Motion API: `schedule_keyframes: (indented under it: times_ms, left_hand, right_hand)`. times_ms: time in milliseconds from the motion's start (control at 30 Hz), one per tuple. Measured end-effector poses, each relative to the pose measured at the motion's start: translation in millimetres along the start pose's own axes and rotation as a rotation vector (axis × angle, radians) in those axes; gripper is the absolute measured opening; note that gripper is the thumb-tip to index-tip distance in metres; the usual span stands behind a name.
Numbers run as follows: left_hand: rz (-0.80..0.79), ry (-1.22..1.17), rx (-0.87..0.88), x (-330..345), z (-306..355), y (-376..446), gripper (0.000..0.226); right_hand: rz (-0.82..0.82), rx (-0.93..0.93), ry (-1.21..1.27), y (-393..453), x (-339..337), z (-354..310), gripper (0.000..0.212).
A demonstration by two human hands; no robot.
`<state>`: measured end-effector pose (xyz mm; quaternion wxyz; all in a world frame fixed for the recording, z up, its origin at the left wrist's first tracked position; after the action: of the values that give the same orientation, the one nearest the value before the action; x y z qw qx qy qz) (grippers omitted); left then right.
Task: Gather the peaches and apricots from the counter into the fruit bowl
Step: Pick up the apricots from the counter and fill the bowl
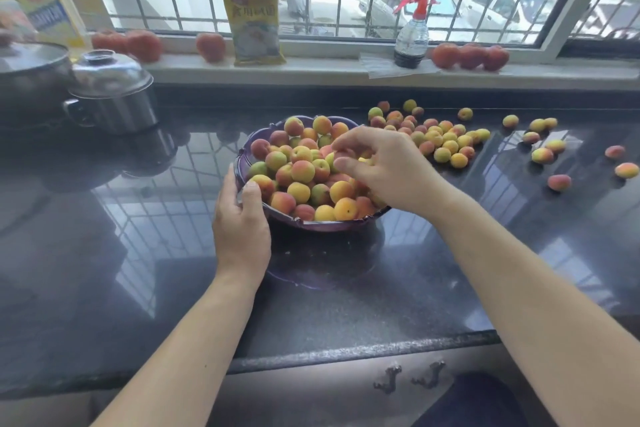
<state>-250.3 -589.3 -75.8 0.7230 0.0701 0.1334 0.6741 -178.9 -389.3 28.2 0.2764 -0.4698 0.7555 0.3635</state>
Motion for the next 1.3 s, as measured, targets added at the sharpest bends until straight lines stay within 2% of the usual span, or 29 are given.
schedule_keyframes:
  times_ms: [67, 167, 267, 400, 500, 633, 733, 833, 1000, 1100, 1200, 1300]
  left_hand:
    - [-0.008, 0.003, -0.002, 0.2, -1.6, 0.9, 0.058]
    - [-0.002, -0.006, 0.0, 0.1, -2.3, 1.2, 0.055]
    - [-0.011, 0.0, -0.01, 1.3, -5.8, 2.3, 0.061]
    - [-0.058, 0.064, -0.011, 5.1, -7.6, 4.3, 0.075]
    - [-0.117, 0.116, -0.006, 12.5, -6.3, 7.6, 0.074]
    - [-0.22, 0.106, -0.014, 40.7, -0.3, 6.8, 0.061]
    - [-0.284, 0.097, 0.006, 77.9, 6.9, -6.1, 0.06]
    - [-0.258, 0.053, -0.004, 104.6, 7.0, -20.0, 0.07]
    - [-0.181, 0.013, -0.004, 113.2, 4.3, -30.0, 0.075]
    - [-0.182, 0.006, 0.002, 110.6, 8.2, -31.6, 0.072]
    - [-0.18, 0.008, 0.008, 107.4, 10.5, -32.7, 0.07]
    - [-0.19, 0.027, 0.015, 105.8, 16.4, -35.8, 0.072]
  right_hand:
    - [0.034, 0.021, -0.016, 1.5, 6.5, 4.9, 0.022]
    - [0.223, 0.141, 0.093, -4.2, -8.2, 31.3, 0.015]
    - [0.383, 0.285, 0.164, -18.2, -26.9, 65.6, 0.016]
    - [0.462, 0.435, 0.117, -49.4, -35.3, 101.1, 0.017]
    - [0.423, 0.49, 0.083, -71.0, -33.6, 122.5, 0.018]
    - [0.379, 0.563, -0.014, -95.7, -44.8, 156.5, 0.024]
    - [0.422, 0.603, -0.14, -118.8, -67.3, 180.6, 0.024]
    - [0.487, 0.622, -0.305, -142.4, -94.0, 206.2, 0.021]
    - [0.465, 0.993, -0.576, -180.8, -159.9, 287.5, 0.044]
    - [0.361, 1.147, -0.547, -187.3, -183.4, 316.7, 0.049]
    - [0.354, 1.102, -0.576, -178.3, -188.1, 315.0, 0.04]
    - [0.283, 0.941, -0.539, -157.4, -166.2, 287.4, 0.036]
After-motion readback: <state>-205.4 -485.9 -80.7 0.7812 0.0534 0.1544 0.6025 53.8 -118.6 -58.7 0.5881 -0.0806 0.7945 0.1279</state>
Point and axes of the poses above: each hand's wrist, its own y-axis towards the middle knuckle, its own x-axis out of the palm, z = x × y, the point moved 6 cm from there along y, towards the middle knuckle, and after that the axes turned 10 degrees about x, right-handed, at the moved point
